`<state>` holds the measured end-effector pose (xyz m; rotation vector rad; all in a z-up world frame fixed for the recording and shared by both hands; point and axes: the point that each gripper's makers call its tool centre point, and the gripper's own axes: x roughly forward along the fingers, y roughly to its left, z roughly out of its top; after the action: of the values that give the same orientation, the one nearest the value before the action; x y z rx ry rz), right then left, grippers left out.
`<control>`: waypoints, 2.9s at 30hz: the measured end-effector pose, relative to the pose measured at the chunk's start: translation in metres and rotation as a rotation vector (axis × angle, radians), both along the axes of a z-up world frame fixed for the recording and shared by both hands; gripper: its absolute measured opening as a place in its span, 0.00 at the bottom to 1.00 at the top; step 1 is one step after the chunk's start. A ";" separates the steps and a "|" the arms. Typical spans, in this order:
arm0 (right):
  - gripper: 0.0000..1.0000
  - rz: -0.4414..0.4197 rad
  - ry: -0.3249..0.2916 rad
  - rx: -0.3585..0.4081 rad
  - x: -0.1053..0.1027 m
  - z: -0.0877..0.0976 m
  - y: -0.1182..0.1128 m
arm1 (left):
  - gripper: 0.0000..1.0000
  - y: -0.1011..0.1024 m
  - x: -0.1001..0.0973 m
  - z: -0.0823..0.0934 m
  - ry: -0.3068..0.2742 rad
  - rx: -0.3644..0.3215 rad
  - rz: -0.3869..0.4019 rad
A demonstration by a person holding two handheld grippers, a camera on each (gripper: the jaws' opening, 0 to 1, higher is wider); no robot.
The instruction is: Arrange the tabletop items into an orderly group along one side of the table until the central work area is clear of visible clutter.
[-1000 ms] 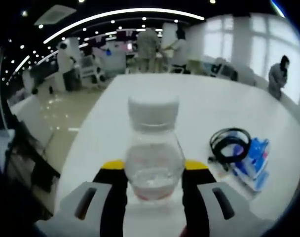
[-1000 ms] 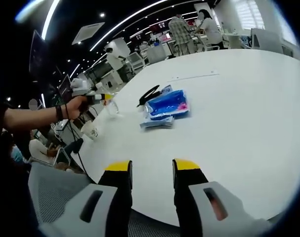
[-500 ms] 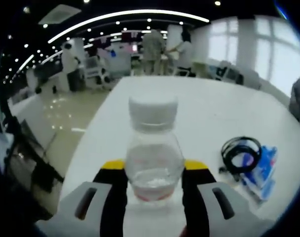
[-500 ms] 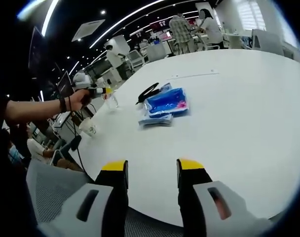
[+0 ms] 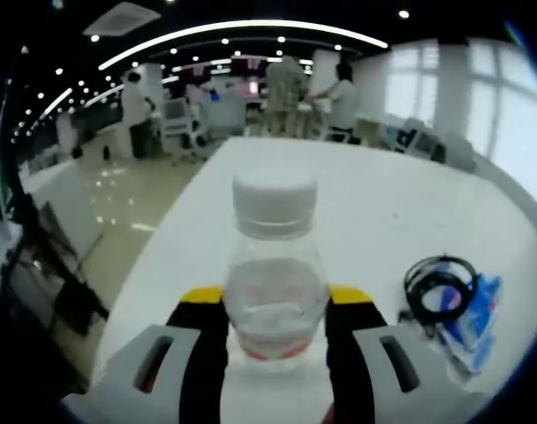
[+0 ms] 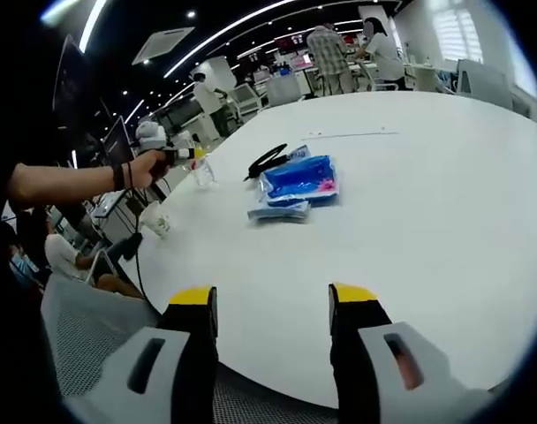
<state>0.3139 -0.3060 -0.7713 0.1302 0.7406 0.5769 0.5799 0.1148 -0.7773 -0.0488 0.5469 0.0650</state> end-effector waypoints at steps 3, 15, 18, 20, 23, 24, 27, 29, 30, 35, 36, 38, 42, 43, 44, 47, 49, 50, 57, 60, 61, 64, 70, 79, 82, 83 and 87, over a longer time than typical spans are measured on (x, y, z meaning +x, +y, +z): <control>0.52 0.002 -0.002 -0.001 0.000 0.001 0.000 | 0.39 0.001 -0.004 -0.002 -0.004 0.008 0.011; 0.52 0.011 -0.003 -0.006 -0.001 0.000 0.001 | 0.39 -0.001 -0.008 -0.004 -0.006 0.030 0.003; 0.51 0.012 -0.004 -0.004 -0.001 0.000 0.002 | 0.39 -0.001 -0.007 -0.005 -0.002 0.041 -0.016; 0.51 0.012 -0.003 -0.003 -0.001 0.000 0.002 | 0.39 -0.001 -0.007 -0.005 -0.001 0.048 -0.027; 0.51 0.013 -0.006 0.001 -0.001 0.001 0.003 | 0.39 -0.002 -0.010 -0.004 -0.001 0.046 -0.034; 0.51 0.015 -0.005 0.000 -0.001 0.000 0.003 | 0.39 -0.002 -0.010 -0.004 -0.001 0.048 -0.042; 0.51 0.016 -0.007 0.002 -0.001 0.001 0.004 | 0.39 -0.003 -0.009 -0.004 -0.002 0.048 -0.057; 0.51 0.013 -0.008 0.004 -0.001 0.002 0.004 | 0.39 -0.003 -0.010 -0.004 -0.005 0.052 -0.076; 0.51 0.013 -0.007 0.005 -0.001 0.002 0.004 | 0.39 -0.003 -0.010 -0.004 -0.004 0.052 -0.084; 0.51 0.016 -0.007 0.004 -0.001 0.001 0.004 | 0.39 -0.006 -0.010 -0.003 0.006 0.052 -0.118; 0.51 0.017 -0.007 0.003 -0.001 0.001 0.004 | 0.40 -0.006 -0.010 -0.003 0.007 0.051 -0.119; 0.51 0.016 -0.007 0.003 -0.001 0.001 0.004 | 0.48 -0.010 -0.011 0.000 0.001 0.025 -0.125; 0.51 0.014 -0.005 0.002 -0.001 0.000 0.003 | 0.50 -0.016 -0.015 0.007 0.007 0.028 -0.150; 0.51 0.014 -0.005 0.002 -0.001 0.000 0.003 | 0.52 -0.019 -0.016 0.010 -0.003 0.011 -0.159; 0.51 0.014 -0.005 0.002 -0.001 0.000 0.003 | 0.54 -0.021 -0.018 0.013 0.000 -0.005 -0.164; 0.52 0.015 -0.006 0.001 -0.001 0.000 0.003 | 0.60 -0.026 -0.023 0.024 -0.021 -0.005 -0.182; 0.52 0.015 -0.008 0.004 0.000 0.001 0.003 | 0.62 -0.030 -0.027 0.032 -0.033 -0.011 -0.186; 0.52 0.015 -0.009 0.005 0.000 0.001 0.003 | 0.63 -0.031 -0.028 0.036 -0.038 -0.009 -0.187; 0.53 0.015 -0.011 0.010 0.001 0.003 0.004 | 0.74 -0.053 -0.046 0.051 -0.038 -0.006 -0.238; 0.53 0.020 -0.012 0.009 0.001 0.003 0.004 | 0.76 -0.060 -0.057 0.055 -0.035 -0.008 -0.249; 0.53 0.022 -0.011 0.009 0.001 0.003 0.005 | 0.76 -0.061 -0.060 0.057 -0.034 -0.004 -0.250; 0.54 0.032 -0.011 0.005 0.000 0.002 0.006 | 0.76 -0.067 -0.068 0.063 -0.043 -0.004 -0.256; 0.54 0.043 -0.015 0.014 -0.002 0.005 0.008 | 0.75 -0.075 -0.081 0.074 -0.057 -0.005 -0.279; 0.54 0.056 -0.018 0.015 -0.003 0.005 0.010 | 0.74 -0.079 -0.091 0.088 -0.082 -0.014 -0.271; 0.54 0.065 -0.015 0.009 -0.003 0.002 0.011 | 0.74 -0.082 -0.094 0.090 -0.081 -0.003 -0.280; 0.55 0.067 -0.015 0.008 -0.004 0.002 0.011 | 0.74 -0.083 -0.095 0.090 -0.082 0.001 -0.281; 0.57 0.071 -0.013 0.003 -0.005 0.000 0.012 | 0.76 -0.091 -0.102 0.091 -0.084 0.002 -0.295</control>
<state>0.3090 -0.2939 -0.7713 0.1029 0.7342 0.6461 0.4784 0.0238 -0.6865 0.0313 0.4653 -0.2238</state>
